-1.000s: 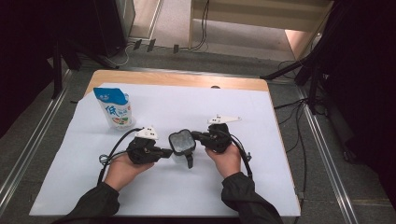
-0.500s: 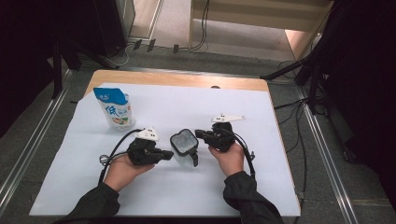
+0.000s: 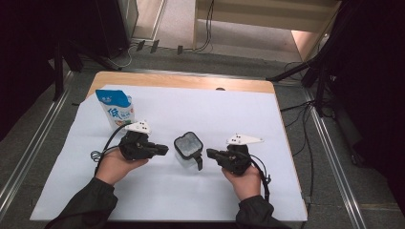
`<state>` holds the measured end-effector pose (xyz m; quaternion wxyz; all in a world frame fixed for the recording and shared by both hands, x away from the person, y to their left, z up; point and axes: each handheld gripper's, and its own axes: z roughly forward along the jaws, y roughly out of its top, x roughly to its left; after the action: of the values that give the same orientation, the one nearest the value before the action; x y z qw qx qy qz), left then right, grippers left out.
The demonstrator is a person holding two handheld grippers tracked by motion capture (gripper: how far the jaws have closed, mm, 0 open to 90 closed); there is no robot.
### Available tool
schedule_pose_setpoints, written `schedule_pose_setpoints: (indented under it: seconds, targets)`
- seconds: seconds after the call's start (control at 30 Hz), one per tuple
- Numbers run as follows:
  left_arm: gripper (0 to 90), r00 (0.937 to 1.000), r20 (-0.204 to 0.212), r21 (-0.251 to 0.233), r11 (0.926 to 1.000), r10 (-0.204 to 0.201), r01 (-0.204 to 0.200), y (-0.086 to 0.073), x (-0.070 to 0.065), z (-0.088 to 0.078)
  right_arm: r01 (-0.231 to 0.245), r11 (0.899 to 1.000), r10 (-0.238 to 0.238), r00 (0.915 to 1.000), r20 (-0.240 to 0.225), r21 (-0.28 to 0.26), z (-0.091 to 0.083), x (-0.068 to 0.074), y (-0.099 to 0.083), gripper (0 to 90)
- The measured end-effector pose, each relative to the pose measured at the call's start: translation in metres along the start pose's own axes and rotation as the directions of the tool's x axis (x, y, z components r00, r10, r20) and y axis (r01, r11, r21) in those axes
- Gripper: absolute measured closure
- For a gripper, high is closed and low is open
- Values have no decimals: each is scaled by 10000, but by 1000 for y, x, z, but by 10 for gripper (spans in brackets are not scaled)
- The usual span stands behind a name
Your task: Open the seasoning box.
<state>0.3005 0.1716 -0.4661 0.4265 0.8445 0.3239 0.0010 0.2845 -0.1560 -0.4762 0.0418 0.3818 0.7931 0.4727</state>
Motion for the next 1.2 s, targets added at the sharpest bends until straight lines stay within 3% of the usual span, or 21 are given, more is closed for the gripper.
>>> schedule_pose_setpoints:
  seconds: [0.2,0.4,0.63,0.73,0.83,1.03,1.2]
  targets:
    - [592,9999,158,-9,10000,-6,6,-1,10,-4,53,9998,-50,9999,-160,202,2,9,-15,900]
    - [504,9998,195,-70,10000,-34,36,-1,16,-2,224,9992,-213,9993,-316,328,1,23,-23,900]
    - [461,9998,51,-436,9989,-178,180,0,20,-3,412,9979,-372,9963,-771,506,9,36,-28,900]
    - [437,9995,126,-354,9990,-286,290,0,19,-1,454,9968,-396,9954,-878,653,17,40,-28,900]
    - [415,10000,-19,-423,9991,11,-12,0,17,-1,548,9964,-484,9941,-969,646,20,43,-26,900]
    - [413,9997,215,-532,9986,-64,76,1,15,-1,611,9951,-536,9939,-964,773,30,43,-24,900]
    - [408,9997,-21,-437,9987,247,-248,2,11,1,478,9957,-407,9952,-893,790,29,37,-22,900]
